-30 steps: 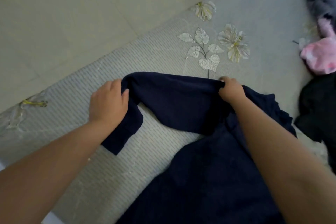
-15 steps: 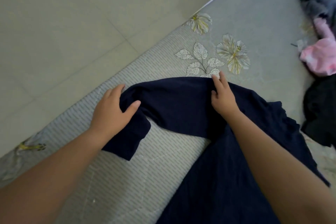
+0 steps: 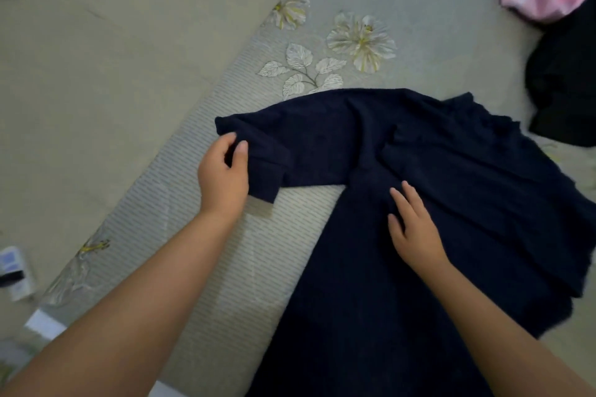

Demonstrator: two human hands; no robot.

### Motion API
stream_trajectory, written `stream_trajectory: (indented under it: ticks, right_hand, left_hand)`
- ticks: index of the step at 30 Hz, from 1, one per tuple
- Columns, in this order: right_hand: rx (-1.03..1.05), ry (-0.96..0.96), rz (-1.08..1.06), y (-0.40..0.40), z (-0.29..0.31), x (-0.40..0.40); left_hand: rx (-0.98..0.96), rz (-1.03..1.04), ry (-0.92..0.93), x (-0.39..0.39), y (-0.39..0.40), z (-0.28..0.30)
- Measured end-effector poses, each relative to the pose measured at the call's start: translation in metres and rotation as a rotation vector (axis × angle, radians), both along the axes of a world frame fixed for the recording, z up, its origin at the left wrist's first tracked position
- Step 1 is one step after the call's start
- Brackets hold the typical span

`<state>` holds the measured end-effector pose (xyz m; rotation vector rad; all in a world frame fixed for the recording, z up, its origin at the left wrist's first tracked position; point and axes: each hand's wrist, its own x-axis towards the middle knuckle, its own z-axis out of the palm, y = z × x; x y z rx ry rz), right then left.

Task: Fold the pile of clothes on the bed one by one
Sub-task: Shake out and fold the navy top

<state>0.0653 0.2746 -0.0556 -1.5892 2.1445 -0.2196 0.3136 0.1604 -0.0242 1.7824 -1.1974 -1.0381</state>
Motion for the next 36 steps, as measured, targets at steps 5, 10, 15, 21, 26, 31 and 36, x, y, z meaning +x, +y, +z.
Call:
stream_trajectory:
  ticks: [5, 10, 15, 21, 26, 31, 36]
  right_hand:
    - [-0.049, -0.048, -0.224, 0.063, 0.03, -0.081]
    - [-0.07, -0.123, -0.545, 0.142, 0.053, -0.164]
    - [-0.126, -0.195, -0.81, 0.192, 0.048, -0.203]
    - [-0.179, -0.234, -0.828, 0.182, 0.022, -0.209]
    - [-0.188, 0.03, -0.566, 0.142, 0.007, -0.226]
    - [0.032, 0.197, -0.356, 0.099, -0.012, -0.238]
    - [0.149, 0.25, -0.491, 0.064, -0.016, -0.268]
  left_hand:
    - [-0.149, -0.259, 0.049, -0.121, 0.004, 0.057]
    - [-0.017, -0.71, 0.23, -0.273, 0.056, 0.107]
    - [0.364, -1.283, 0.39, -0.357, 0.122, 0.096]
    - [-0.024, -1.215, -0.722, -0.272, 0.126, -0.007]
    - [-0.103, -1.006, -0.981, -0.215, 0.089, -0.038]
    - [0.115, -1.119, -1.218, -0.218, 0.054, -0.047]
    - [-0.087, -1.128, -1.178, -0.24, 0.013, -0.032]
